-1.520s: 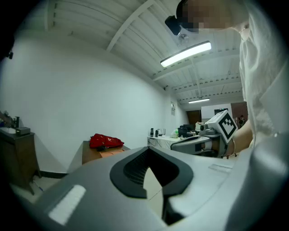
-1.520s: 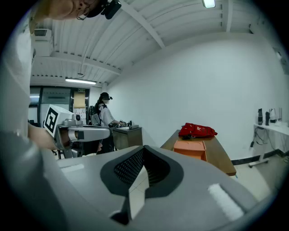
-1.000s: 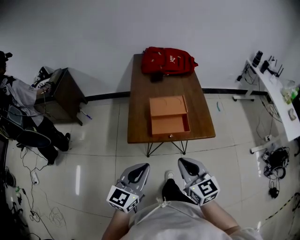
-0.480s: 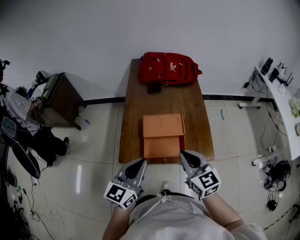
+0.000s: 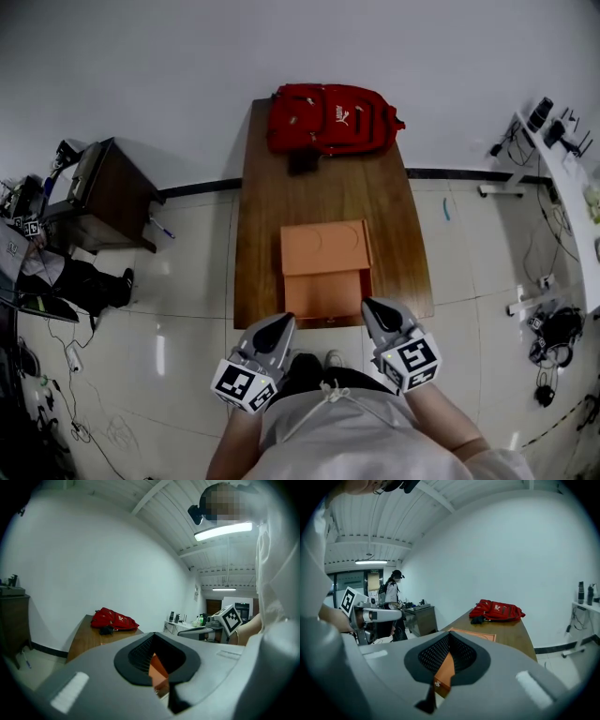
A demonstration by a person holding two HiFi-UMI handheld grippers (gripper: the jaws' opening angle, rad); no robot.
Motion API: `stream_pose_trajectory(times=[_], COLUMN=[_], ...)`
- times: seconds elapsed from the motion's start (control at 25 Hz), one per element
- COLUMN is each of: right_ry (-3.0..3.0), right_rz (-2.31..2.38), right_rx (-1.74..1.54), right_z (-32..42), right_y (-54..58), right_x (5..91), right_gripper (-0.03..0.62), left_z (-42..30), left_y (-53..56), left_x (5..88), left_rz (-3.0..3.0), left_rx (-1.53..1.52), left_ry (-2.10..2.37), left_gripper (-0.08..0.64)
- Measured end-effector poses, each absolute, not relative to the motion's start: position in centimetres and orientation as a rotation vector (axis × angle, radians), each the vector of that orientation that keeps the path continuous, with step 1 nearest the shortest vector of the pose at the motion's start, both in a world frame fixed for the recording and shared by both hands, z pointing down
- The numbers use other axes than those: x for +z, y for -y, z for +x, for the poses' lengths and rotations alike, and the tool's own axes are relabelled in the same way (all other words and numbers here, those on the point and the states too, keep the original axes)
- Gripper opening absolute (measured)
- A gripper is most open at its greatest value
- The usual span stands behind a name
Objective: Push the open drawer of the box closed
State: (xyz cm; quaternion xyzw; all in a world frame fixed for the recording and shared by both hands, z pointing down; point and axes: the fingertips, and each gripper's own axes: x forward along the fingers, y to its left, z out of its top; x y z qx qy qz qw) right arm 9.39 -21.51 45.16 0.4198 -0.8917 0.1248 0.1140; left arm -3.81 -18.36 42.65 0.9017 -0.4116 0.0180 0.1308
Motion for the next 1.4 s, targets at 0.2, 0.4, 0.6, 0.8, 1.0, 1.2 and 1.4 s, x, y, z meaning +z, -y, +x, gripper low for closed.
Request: stream_pose_trajectory(times=[0.2,0.4,0.6,0.8,1.0,1.2,1.4], right_ry=[2.568,2.509,2.426,2.339,2.271,2.240,2.233], right_rz=[1.152,1.063,0.960,0.950,0.983,1.028,1.045], right_rx=[0.481,0.587,0.708,0.844,0.841,0.861,0.883], right_z=[8.0,6.6,5.3,5.3,6.0,6.6,6.8], right_y=[20.8,19.4,17.4,16.8,17.5,18.2,19.1], right_x=[48.8,53.3,58.4,62.2,64.4,65.3,65.3], right_gripper=[0.003,0.003,0.003,0.003,0.003,0.003,0.003], left_z=[-3.2,-2.1,-1.3,-0.5,-0.3,-0.5,-0.5], left_y=[19.1,19.0,17.9,16.9,16.8,17.8,18.6], left_x=[45.6,50.3,55.8,60.0,63.0,63.9,64.1], left_rz=[2.598,2.527,2.435,2.326,2.232,2.204,2.187], left_rx=[0.112,0.200,0.301,0.363,0.353,0.338,0.333], left_ry=[1.102,1.035,0.983,0.984,0.989,1.037,1.047], left_gripper=[0.006,0.006,0.006,0.006,0.006,0.006,0.006])
